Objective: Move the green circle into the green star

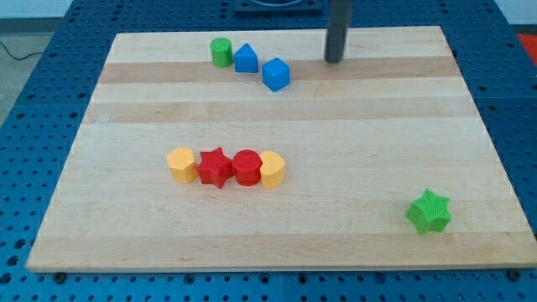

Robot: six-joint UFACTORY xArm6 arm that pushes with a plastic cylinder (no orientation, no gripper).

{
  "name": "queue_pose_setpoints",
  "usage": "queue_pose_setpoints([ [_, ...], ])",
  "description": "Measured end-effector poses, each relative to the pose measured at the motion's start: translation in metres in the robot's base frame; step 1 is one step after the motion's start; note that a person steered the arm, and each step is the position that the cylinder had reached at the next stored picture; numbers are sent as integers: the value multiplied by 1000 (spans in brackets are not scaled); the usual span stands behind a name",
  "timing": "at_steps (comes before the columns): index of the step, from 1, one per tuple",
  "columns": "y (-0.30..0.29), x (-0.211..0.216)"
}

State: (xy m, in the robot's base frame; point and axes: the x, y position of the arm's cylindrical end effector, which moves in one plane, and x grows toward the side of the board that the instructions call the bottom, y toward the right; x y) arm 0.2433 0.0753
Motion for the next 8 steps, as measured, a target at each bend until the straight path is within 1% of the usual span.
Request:
queue_pose_setpoints([
  [1, -55, -38],
  [2, -115, -32],
  [3, -151, 9],
  [4, -189, 34],
  [6, -223, -7],
  [7, -243, -18],
  [8, -279, -18],
])
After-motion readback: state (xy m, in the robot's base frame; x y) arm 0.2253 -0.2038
